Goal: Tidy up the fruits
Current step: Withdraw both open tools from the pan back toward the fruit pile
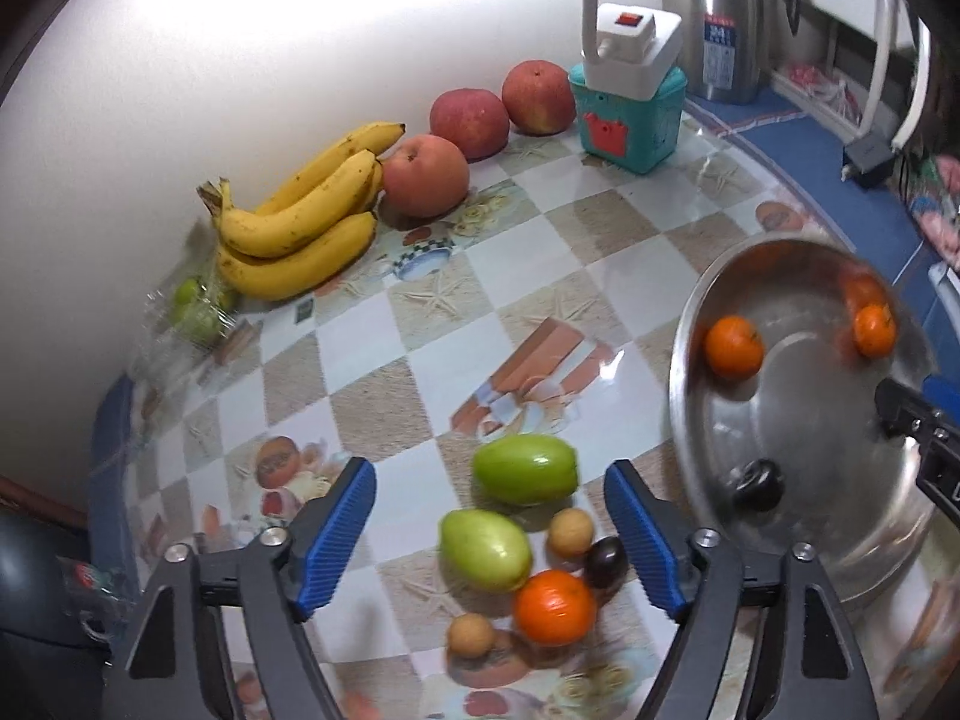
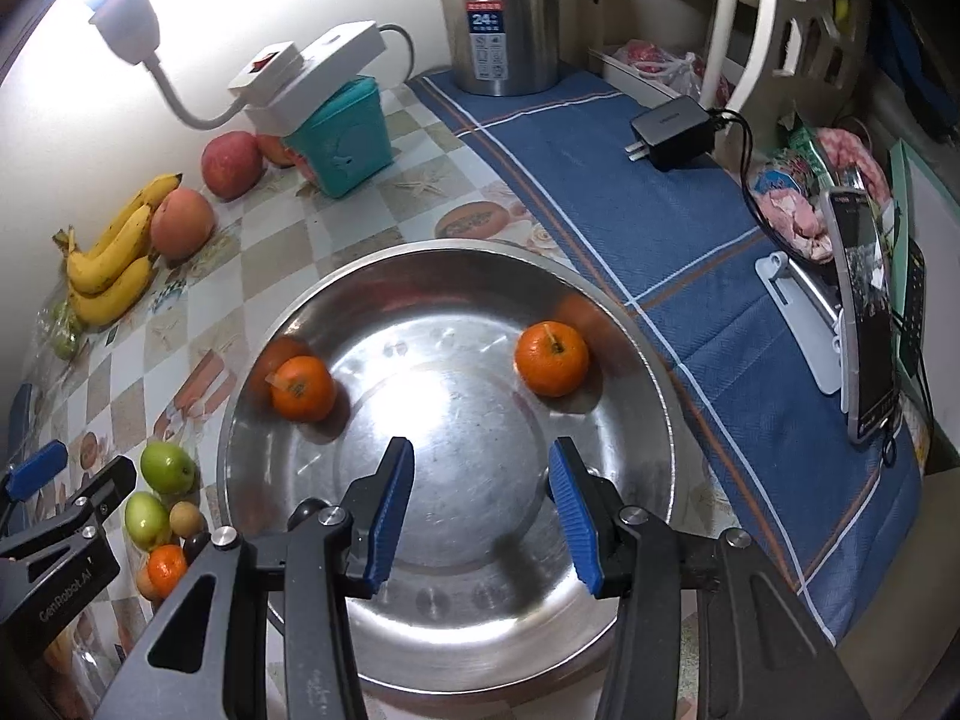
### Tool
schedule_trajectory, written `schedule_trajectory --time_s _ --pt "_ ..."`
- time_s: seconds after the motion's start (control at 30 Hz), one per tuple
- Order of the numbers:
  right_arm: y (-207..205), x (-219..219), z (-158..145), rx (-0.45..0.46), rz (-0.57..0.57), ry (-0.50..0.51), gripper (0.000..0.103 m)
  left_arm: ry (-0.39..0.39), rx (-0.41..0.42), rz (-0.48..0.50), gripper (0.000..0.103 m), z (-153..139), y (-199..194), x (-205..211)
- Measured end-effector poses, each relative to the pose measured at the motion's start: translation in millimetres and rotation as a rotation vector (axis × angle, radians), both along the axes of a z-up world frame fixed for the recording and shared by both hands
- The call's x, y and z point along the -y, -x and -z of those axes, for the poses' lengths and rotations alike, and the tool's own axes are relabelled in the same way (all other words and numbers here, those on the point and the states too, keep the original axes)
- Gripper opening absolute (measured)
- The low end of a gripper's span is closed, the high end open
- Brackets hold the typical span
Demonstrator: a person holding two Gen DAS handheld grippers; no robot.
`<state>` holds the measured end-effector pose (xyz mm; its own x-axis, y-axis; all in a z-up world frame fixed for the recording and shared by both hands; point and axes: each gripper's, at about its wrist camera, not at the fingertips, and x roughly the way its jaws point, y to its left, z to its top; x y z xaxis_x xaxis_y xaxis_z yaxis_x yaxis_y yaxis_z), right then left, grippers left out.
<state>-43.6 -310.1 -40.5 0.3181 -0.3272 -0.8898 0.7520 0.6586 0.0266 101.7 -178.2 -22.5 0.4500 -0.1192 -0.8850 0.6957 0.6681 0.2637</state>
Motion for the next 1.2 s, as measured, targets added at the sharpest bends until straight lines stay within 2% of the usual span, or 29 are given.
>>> schedule_trajectory --time_s 0.03,0.1,0.13,0.23,0.3,0.57,0.67,1.2 --pt "-0.8 -1.6 0.7 -0.003 -0.008 0.001 0.052 -0.012 0.012 0.006 0.086 0.5 0.5 -0.3" --pt "-3.3 -4.6 3.2 -0.005 -0.027 -0.005 0.077 -0.025 0.023 0.008 0.096 1.8 -0.3 -0.4" --pt "-4.3 -5.7 4.0 -0.005 -0.035 -0.007 0.08 -0.03 0.027 0.006 0.103 2.7 -1.0 -0.6" --pt "-7.5 -9.7 5.3 -0.01 -0.058 -0.002 0.081 -0.039 0.038 -0.001 0.103 6.4 -2.7 -1.1" --pt "-9.2 -11.3 6.6 -0.011 -0.069 -0.003 0.086 -0.034 0.032 -0.011 0.103 7.9 -4.9 -2.4" --pt "-13.4 -15.4 12.1 -0.019 -0.095 -0.001 0.087 -0.045 0.046 -0.044 0.103 10.7 -10.9 -7.3" --pt "-13.5 -16.4 11.7 -0.022 -0.092 0.008 0.103 -0.047 0.043 -0.058 0.103 10.6 -13.4 -10.8" --pt "-14.2 -22.6 5.9 0.003 -0.1 0.033 0.103 -0.037 0.049 -0.074 0.103 1.6 -21.6 -29.1"
